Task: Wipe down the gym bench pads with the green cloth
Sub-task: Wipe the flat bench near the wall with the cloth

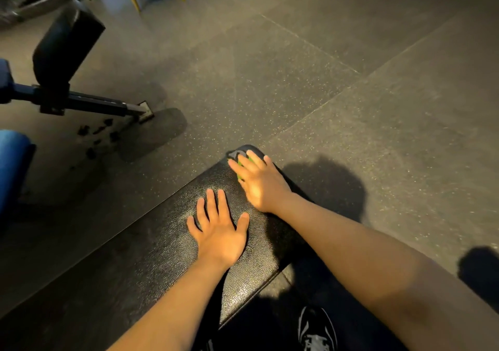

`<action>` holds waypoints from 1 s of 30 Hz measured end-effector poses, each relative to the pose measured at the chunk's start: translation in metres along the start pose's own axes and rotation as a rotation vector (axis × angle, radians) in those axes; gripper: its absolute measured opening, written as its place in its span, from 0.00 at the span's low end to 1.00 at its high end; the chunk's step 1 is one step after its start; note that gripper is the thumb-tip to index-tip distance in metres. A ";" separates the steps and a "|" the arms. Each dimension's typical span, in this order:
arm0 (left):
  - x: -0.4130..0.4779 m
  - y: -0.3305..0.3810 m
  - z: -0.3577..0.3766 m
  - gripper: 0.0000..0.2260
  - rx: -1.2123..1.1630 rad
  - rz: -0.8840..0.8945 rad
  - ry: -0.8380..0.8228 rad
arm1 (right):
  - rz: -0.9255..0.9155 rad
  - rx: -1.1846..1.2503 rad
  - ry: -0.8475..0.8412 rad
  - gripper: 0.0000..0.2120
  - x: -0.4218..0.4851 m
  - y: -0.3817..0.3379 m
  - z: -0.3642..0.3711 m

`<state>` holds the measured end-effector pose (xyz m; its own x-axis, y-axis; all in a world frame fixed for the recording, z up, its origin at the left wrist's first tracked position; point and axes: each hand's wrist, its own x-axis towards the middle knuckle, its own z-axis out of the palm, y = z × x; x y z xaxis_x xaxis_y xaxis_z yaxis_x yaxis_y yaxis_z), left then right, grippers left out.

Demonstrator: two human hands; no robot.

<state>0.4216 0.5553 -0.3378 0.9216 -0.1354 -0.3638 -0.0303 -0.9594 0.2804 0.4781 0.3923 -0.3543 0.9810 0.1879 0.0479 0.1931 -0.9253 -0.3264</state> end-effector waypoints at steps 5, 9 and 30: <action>0.001 -0.002 -0.003 0.35 0.001 0.008 -0.014 | 0.191 0.119 -0.094 0.26 0.040 0.014 -0.011; 0.002 -0.002 -0.004 0.35 -0.005 0.015 -0.025 | 0.420 0.285 -0.033 0.25 0.051 0.017 -0.011; 0.029 0.016 -0.017 0.29 -0.082 -0.011 0.111 | 0.366 0.232 -0.077 0.14 0.088 -0.003 -0.012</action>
<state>0.4544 0.5399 -0.3288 0.9589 -0.0926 -0.2682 0.0074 -0.9368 0.3499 0.5639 0.4077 -0.3381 0.9784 -0.1063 -0.1774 -0.1841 -0.8384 -0.5130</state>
